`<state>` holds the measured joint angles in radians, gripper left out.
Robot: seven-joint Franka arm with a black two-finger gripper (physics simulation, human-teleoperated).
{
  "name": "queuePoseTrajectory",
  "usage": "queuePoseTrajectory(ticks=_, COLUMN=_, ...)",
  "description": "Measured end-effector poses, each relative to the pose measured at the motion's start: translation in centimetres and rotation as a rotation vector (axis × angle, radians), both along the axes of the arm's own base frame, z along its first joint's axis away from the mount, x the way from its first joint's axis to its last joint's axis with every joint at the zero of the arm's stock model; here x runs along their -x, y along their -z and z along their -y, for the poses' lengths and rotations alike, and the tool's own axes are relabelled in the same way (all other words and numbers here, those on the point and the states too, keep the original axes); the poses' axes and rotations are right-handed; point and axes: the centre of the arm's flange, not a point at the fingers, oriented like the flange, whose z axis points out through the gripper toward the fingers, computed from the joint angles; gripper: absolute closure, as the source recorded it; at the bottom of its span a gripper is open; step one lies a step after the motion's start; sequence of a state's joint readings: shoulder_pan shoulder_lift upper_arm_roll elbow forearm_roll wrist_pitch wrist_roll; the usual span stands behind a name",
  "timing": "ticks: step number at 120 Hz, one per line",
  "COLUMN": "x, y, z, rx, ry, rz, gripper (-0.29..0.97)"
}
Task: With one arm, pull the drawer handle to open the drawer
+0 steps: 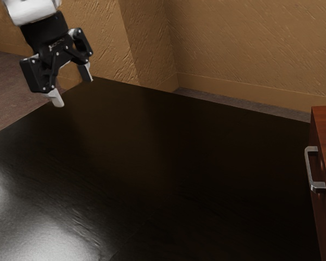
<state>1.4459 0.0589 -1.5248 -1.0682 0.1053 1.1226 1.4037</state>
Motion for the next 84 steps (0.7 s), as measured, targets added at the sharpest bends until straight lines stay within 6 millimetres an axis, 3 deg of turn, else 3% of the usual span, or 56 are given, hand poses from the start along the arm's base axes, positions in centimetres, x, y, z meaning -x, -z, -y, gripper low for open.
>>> queuePoseTrajectory(ticks=20, x=0.9, y=-0.5, z=8.4, rx=-0.060, ry=0.356, rz=0.009, gripper=0.00)
queuePoseTrajectory(ticks=38, x=2.2, y=-0.7, z=13.6, rx=-0.077, ry=0.619, rz=0.012, gripper=0.00)
queuePoseTrajectory(ticks=50, x=2.7, y=-0.8, z=15.9, rx=-0.142, ry=0.742, rz=0.012, gripper=0.00)
queuePoseTrajectory(ticks=60, x=2.8, y=-0.7, z=17.1, rx=-0.171, ry=0.821, rz=0.013, gripper=0.00)
queuePoseTrajectory(ticks=68, x=1.6, y=0.2, z=17.4, rx=-0.202, ry=0.859, rz=0.003, gripper=0.00)
queuePoseTrajectory(ticks=75, x=0.4, y=0.5, z=15.9, rx=-0.219, ry=0.849, rz=0.001, gripper=0.00)
queuePoseTrajectory(ticks=84, x=-1.0, y=0.5, z=12.5, rx=-0.221, ry=0.815, rz=0.002, gripper=0.00)
